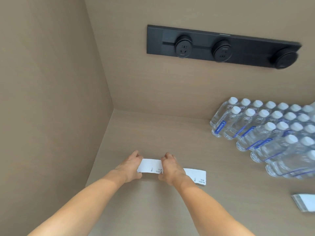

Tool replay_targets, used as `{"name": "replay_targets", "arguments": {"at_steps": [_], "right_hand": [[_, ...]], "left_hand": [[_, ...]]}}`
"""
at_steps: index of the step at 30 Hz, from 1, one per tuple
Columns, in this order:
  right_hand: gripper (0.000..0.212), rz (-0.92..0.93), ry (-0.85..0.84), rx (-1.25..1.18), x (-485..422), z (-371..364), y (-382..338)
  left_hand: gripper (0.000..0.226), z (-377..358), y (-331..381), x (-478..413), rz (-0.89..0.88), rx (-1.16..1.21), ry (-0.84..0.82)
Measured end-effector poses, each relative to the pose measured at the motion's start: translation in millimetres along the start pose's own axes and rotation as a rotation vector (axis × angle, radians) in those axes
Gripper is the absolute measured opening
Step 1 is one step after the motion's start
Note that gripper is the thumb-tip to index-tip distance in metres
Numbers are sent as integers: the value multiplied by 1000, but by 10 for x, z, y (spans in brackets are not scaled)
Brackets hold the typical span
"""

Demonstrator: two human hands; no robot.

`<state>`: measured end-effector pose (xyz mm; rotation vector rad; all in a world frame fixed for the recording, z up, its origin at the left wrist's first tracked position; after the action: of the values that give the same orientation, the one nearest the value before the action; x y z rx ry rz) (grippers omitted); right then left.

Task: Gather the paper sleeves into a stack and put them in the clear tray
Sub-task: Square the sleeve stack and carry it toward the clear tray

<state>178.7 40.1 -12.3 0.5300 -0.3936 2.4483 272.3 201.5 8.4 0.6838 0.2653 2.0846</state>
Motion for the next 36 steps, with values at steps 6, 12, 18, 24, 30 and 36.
{"name": "replay_targets", "arguments": {"at_steps": [6,12,18,24,30,36], "right_hand": [[41,-82,40,-44,102,198,648],[42,-141,57,-46,152,320,1167],[45,-146,32,-20,118,289,1517],[44,-122,-20,-7,65,149,1710],[38,-128,-60,-36,7,35,1781],[36,-129,-93,-62,-7,7,1802]], "left_hand": [[30,-61,532,-353,-97,-18,13],[26,-186,989,-639,-165,-26,0],[24,-418,1219,-833,-148,11,-20],[32,-664,1311,-915,-93,-41,-37],[37,-821,1334,-990,-91,-57,-19],[36,-850,1375,-1027,-50,-56,-11]]}}
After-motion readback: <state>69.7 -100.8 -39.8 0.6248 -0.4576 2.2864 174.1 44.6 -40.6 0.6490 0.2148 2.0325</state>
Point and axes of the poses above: each hand's wrist, its own x-axis away from the middle knuckle, its own z-axis out of the back of the hand, y = z × x, the point moved 1 cm from there along -x, towards the middle knuckle, and after that the axes turned 14 degrees about -z, right-handed, at the moved point
